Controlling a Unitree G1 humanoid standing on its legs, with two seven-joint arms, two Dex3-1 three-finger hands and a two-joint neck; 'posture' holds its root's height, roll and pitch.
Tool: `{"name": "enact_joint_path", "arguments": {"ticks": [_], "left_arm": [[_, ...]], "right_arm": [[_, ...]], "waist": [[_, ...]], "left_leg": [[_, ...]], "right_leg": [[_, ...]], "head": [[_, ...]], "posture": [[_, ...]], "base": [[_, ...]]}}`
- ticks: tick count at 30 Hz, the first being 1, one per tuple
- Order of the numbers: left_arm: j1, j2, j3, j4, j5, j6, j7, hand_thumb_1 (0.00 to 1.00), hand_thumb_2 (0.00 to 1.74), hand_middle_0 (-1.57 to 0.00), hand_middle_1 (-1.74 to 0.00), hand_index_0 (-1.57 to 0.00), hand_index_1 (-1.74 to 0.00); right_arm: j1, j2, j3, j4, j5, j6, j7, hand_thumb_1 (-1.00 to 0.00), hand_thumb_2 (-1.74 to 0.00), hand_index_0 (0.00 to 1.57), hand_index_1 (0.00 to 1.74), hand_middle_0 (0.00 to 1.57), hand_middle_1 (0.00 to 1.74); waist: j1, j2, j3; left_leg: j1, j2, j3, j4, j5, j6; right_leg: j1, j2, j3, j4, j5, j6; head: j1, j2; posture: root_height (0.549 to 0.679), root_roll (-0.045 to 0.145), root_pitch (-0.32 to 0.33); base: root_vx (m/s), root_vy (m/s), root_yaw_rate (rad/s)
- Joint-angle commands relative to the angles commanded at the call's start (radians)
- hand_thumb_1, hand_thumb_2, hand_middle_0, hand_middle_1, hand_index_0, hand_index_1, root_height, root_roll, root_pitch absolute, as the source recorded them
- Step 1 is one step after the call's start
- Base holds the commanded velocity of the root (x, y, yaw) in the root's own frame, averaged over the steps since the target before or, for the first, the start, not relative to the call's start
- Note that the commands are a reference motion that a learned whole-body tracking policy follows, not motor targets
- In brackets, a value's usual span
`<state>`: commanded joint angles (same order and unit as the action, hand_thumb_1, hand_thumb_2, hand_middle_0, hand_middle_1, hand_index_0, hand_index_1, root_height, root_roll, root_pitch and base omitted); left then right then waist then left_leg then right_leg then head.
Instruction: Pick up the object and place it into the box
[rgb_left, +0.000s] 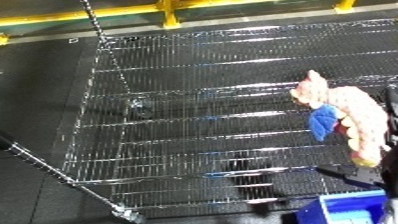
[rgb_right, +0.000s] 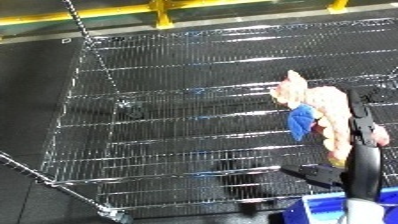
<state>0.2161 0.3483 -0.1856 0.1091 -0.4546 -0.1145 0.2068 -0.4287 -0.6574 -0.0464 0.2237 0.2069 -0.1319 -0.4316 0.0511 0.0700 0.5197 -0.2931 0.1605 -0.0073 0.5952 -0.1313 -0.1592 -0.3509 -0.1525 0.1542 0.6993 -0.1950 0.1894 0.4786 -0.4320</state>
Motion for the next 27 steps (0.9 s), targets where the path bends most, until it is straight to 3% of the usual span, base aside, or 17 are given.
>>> {"name": "enact_joint_path", "arguments": {"ticks": [7,18,27], "left_arm": [[-0.005,0.015,-0.028,0.004,-0.032,-0.012,-0.002,1.0,1.74,-1.57,-1.74,-1.57,-1.74],[-0.017,0.036,-0.088,0.013,-0.052,-0.025,-0.02,1.0,1.74,-1.57,-1.74,-1.57,-1.74],[-0.015,0.054,-0.13,0.031,-0.079,-0.033,-0.039,1.0,1.74,-1.57,-1.74,-1.57,-1.74]], "right_arm": [[-0.046,-0.072,0.0,0.088,0.014,0.002,-0.013,0.0,0.0,0.0,0.0,0.0,0.0],[-0.156,-0.188,0.036,0.218,0.017,0.014,-0.019,0.0,0.0,0.0,0.0,0.0,0.0],[-0.396,-0.3,0.158,0.45,0.053,0.05,0.003,0.0,0.0,0.0,0.0,0.0,0.0]], "waist": [[-0.007,0.015,0.0],[-0.019,0.049,0.0],[-0.011,0.083,0.0]], "left_leg": [[-0.001,0.002,0.007,-0.012,0.001,-0.0025],[-0.001,0.001,0.019,-0.025,0.003,-0.0064],[-0.009,-0.002,0.028,-0.042,0.015,-0.0162]], "right_leg": [[-0.015,-0.0023,0.004,-0.005,0.007,0.0023],[-0.037,-0.0096,0.014,-0.004,0.007,0.0054],[-0.064,-0.0118,0.02,-0.008,0.009,0.0012]], "head": [[0.185,0.005],[0.287,0.009],[0.349,0.042]], "posture": [[0.631,0.069,-0.144],[0.631,0.079,-0.126],[0.633,0.089,-0.1]], "base": [[0.016,-0.003,-0.055],[0.025,-0.001,-0.053],[0.011,0.01,-0.053]]}}
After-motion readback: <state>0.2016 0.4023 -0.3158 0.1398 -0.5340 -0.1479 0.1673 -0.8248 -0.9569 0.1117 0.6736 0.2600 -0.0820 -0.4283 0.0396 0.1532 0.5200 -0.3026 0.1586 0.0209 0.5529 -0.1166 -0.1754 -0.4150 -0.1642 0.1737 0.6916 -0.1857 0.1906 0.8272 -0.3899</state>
